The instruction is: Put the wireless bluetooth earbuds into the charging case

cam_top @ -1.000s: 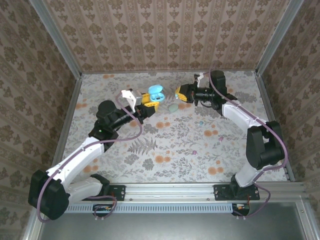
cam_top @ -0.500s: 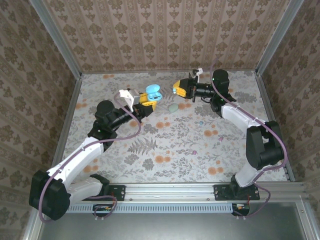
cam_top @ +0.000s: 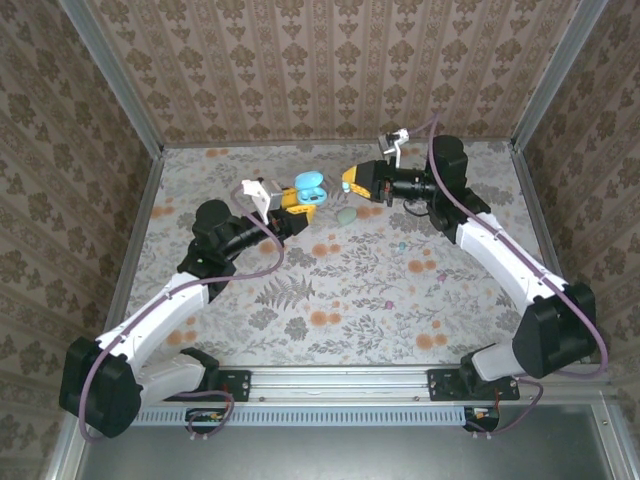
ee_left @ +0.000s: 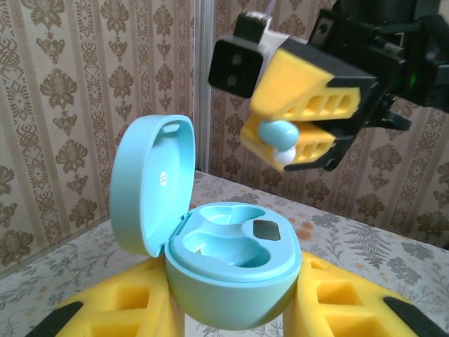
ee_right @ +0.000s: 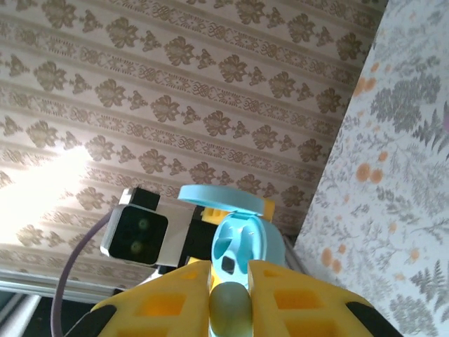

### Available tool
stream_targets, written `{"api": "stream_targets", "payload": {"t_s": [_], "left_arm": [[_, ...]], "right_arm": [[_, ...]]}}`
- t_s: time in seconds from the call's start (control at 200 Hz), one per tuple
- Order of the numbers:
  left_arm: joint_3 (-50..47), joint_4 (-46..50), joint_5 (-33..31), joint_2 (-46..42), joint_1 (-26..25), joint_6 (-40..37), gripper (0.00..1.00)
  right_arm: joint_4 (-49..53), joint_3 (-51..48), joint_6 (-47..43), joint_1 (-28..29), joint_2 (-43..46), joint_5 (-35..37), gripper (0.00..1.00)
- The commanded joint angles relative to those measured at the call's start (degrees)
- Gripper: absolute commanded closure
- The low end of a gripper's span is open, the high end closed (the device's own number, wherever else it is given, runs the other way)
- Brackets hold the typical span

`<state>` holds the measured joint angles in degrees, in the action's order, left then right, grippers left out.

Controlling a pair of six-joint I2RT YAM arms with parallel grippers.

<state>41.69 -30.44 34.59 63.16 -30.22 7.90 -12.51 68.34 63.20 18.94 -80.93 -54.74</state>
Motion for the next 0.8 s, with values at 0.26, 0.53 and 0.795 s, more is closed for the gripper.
{"api": "stream_targets", "payload": {"t_s": [0.26, 0.53, 0.795], "left_arm": [[0.78, -2.69, 4.58, 1.09, -0.28, -0.17, 0.69], [1.11, -2.80, 5.48, 0.66, -0.50, 0.27, 0.69], [1.79, -2.79, 6.45, 0.66, -0.63, 0.71, 0.69]], "right_arm": [[9.69, 7.18, -15.87, 6.33, -0.10, 4.60, 0.79], [17.83, 9.32, -22.93, 8.13, -0.20, 9.09, 0.79], [19.40, 9.45, -24.71, 8.70, -0.29, 11.50, 0.79]]}}
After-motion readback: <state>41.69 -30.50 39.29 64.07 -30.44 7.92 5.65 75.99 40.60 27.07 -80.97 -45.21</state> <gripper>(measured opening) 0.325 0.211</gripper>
